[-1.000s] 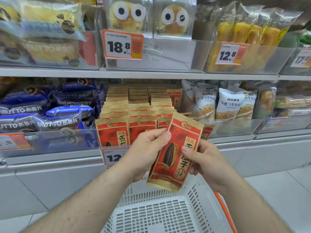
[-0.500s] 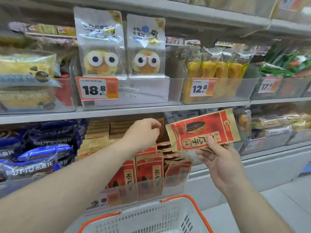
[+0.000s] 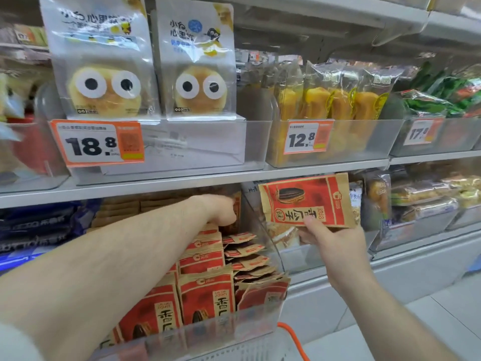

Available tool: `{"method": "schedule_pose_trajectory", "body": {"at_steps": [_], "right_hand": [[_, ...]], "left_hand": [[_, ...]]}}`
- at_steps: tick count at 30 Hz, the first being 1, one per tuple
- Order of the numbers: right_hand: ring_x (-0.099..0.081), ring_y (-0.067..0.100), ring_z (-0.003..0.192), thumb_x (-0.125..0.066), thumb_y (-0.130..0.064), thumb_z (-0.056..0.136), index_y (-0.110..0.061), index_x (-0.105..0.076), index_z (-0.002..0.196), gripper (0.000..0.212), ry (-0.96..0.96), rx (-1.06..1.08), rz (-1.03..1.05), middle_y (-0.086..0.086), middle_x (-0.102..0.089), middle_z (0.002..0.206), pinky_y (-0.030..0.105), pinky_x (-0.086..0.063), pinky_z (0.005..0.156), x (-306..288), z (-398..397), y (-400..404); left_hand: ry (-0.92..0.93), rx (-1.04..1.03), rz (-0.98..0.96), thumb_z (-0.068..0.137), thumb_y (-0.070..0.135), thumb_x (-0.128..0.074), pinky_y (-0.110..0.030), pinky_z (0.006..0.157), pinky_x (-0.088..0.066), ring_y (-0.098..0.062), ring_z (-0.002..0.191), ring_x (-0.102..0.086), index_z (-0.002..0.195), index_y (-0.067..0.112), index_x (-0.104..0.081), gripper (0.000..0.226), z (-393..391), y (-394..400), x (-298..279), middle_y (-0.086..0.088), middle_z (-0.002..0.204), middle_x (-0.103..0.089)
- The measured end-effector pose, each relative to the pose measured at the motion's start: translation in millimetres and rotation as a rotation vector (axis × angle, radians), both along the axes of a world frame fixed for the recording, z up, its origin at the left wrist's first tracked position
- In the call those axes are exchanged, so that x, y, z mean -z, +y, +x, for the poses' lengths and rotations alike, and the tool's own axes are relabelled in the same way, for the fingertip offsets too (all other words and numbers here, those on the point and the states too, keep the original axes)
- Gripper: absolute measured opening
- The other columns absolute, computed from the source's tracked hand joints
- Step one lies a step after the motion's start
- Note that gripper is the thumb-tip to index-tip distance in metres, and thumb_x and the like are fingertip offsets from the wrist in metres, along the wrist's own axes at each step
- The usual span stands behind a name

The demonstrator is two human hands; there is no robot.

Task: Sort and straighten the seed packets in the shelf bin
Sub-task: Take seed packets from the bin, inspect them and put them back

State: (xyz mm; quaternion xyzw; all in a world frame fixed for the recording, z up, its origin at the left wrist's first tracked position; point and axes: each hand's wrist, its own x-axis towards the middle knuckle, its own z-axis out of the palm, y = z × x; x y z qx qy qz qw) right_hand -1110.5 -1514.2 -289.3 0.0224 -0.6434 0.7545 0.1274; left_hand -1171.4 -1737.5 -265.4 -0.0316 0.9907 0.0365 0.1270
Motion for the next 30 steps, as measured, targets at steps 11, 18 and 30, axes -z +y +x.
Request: {"method": "schedule_pose_trajectory", "body": {"at_steps": [11,18,30], "right_hand": [[-0.063,-0.009,0.079,-0.064,-0.004,0.093,-0.041,-0.070,0.092,0.038,0.233,-0.295,0.583,-0.023,-0.071,0.081,0.004,-0.044,0.068,-16,-29,-16],[-0.058,0.000,0.108,-0.065,-0.015,0.093,-0.026,-0.073,0.119,0.029,0.316,-0.334,0.979,-0.010,-0.070,0.118,0.008,-0.039,0.096,-13,-76,-48],[-0.061,0.022,0.112,-0.060,-0.017,0.090,-0.015,-0.072,0.116,0.028,0.213,-0.286,1.239,0.004,-0.070,0.119,0.021,-0.043,0.091,-11,-112,-94]], "left_hand": [[-0.056,0.145,-0.218,0.103,0.056,-0.029,-0.057,0.113,-0.023,-0.030,0.142,-0.036,0.146,0.016,-0.048,0.062,22,14,11,-0.005,0.155,-0.040],[-0.102,0.165,-0.170,0.102,0.054,-0.029,-0.065,0.117,-0.006,-0.033,0.142,-0.036,0.148,0.022,-0.044,0.057,29,26,9,-0.008,0.151,-0.045],[-0.016,0.136,-0.091,0.097,0.047,-0.047,-0.036,0.088,-0.052,-0.024,0.109,-0.056,0.131,0.016,-0.061,0.048,31,4,7,-0.005,0.129,-0.058]]}}
